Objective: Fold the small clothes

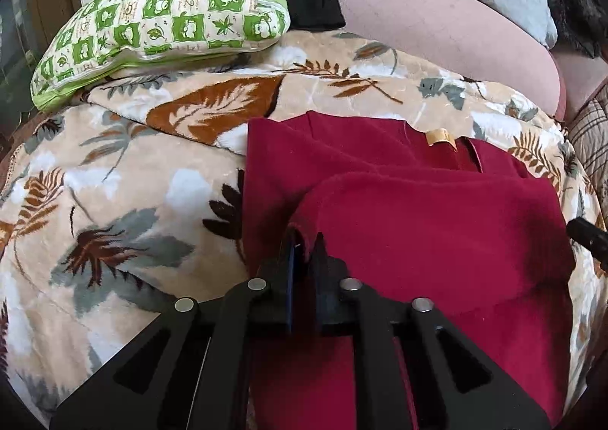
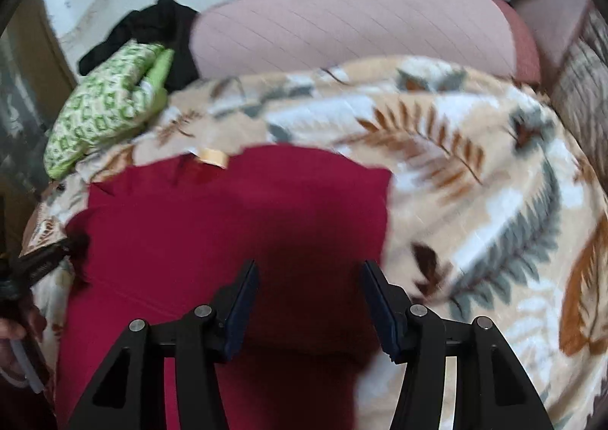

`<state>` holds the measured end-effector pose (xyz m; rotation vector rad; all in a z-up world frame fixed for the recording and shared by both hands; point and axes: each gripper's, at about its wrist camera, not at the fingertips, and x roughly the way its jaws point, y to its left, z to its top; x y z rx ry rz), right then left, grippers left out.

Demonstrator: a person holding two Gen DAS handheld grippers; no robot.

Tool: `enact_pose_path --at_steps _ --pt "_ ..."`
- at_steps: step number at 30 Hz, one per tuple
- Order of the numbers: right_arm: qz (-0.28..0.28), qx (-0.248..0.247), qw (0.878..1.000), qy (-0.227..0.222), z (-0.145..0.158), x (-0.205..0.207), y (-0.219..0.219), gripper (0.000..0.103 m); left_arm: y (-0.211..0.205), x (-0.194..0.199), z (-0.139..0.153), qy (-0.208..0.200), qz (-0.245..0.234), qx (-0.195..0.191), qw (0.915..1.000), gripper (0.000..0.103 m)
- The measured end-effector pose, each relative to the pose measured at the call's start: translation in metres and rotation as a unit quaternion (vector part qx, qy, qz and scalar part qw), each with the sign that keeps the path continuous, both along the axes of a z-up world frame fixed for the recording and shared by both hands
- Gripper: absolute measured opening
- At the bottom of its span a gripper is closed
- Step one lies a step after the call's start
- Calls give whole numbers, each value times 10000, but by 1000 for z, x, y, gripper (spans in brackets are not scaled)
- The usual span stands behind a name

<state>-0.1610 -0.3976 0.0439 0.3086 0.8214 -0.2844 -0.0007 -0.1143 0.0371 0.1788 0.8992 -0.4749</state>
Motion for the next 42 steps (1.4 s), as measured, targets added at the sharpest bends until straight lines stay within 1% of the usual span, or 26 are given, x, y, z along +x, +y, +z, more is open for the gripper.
enact_pose_path --at_steps 2,5,6,7,8,9,11,13,17,19,21,23,24,26,28,29,30,32,37,42 --pt "56 -58 10000 5 -1 15 6 54 -1 4 -3 17 29 21 10000 16" --pt "-49 -264 9996 113 -13 44 3 54 -3 13 -9 89 85 45 9999 16" --pt "-93 -277 9994 171 -19 52 -1 54 -4 17 -12 146 113 38 9998 16" --pt "-176 -265 9990 323 -29 62 -7 54 -4 18 -13 177 123 28 9998 16" --pt "-236 -225 9984 471 -38 69 -14 54 -5 20 -15 205 122 26 9997 16" --pt "-257 -232 9980 524 -43 73 -17 54 -6 22 -17 216 130 48 9997 18" --pt "-217 -454 9978 434 -41 78 -17 55 -7 24 -18 215 143 66 9996 20" --pt "-208 -473 9971 566 -36 78 -16 55 -6 25 -17 254 154 35 9996 20" --pt "-59 -124 9989 448 -21 52 -6 55 -3 23 -16 232 136 30 9996 20" --pt "-12 -152 9988 458 -17 30 5 55 -1 20 -16 213 139 52 9997 20" --pt "-90 -204 9983 537 -23 16 11 56 0 17 -14 192 153 78 9997 20" --pt "-162 -180 9975 670 -36 8 9 56 1 14 -13 183 168 124 9996 20" --pt "-181 -255 9968 733 -43 7 7 56 2 12 -11 187 176 154 9996 20" --pt "-158 -392 9965 717 -41 7 9 56 5 5 -6 153 185 181 9995 20" --pt "-186 -378 9966 703 -33 4 12 56 9 -3 -3 152 191 170 9996 36" --pt "-185 -341 9971 655 -30 1 14 56 11 -5 -2 175 185 145 9996 53" --pt "-171 -280 9977 592 -26 -3 16 56 14 -11 -1 180 182 71 9996 59" --pt "-134 -201 9981 559 -23 -13 24 56 17 -19 -1 162 176 33 9997 59" --pt "-7 -200 9974 688 -27 -33 41 57 21 -38 -5 267 96 88 9996 59" --pt "-127 -145 9970 752 -31 -58 46 58 33 -53 -6 344 98 46 9993 59"
